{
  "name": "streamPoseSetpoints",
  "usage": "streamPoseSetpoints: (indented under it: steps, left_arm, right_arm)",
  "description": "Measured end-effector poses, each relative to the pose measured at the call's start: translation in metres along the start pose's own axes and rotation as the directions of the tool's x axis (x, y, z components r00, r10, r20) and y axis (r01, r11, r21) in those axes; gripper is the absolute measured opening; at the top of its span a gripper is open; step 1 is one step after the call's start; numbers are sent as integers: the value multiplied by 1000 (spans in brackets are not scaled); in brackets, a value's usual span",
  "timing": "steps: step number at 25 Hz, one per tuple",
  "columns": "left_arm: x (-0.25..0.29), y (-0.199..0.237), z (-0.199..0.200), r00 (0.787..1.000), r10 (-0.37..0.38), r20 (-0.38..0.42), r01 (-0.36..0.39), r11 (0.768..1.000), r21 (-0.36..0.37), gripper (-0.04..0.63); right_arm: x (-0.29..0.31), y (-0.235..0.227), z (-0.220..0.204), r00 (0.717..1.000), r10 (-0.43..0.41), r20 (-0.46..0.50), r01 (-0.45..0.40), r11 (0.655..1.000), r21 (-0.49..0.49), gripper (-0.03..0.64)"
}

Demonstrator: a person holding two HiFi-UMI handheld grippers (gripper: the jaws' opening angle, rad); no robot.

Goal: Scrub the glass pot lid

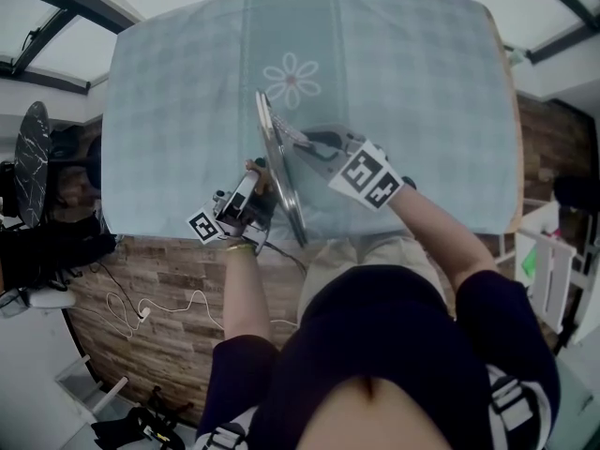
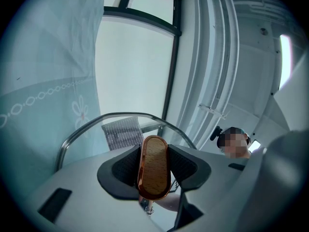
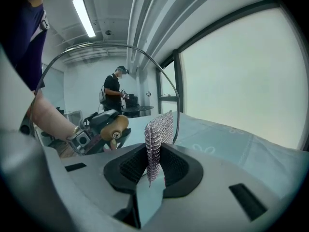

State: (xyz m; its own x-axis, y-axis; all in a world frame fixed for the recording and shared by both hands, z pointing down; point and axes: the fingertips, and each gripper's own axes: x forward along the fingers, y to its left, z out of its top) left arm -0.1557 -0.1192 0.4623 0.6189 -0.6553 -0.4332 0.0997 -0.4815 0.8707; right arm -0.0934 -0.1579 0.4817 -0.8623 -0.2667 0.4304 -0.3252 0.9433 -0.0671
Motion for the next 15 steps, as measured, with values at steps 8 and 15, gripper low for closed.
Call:
streamPoseSetpoints:
  steps: [8,15]
  left_arm:
    - [3,0,-1,1000,5,-16,-5,1000,7,170]
    - [1,0,-1,1000,3,-9,-3,1000,9,170]
  right_arm:
    - [12,6,-10,999,43,-29,-43,999,5,80]
    - [16,18,-18,995,87,-49,-86,996,18,80]
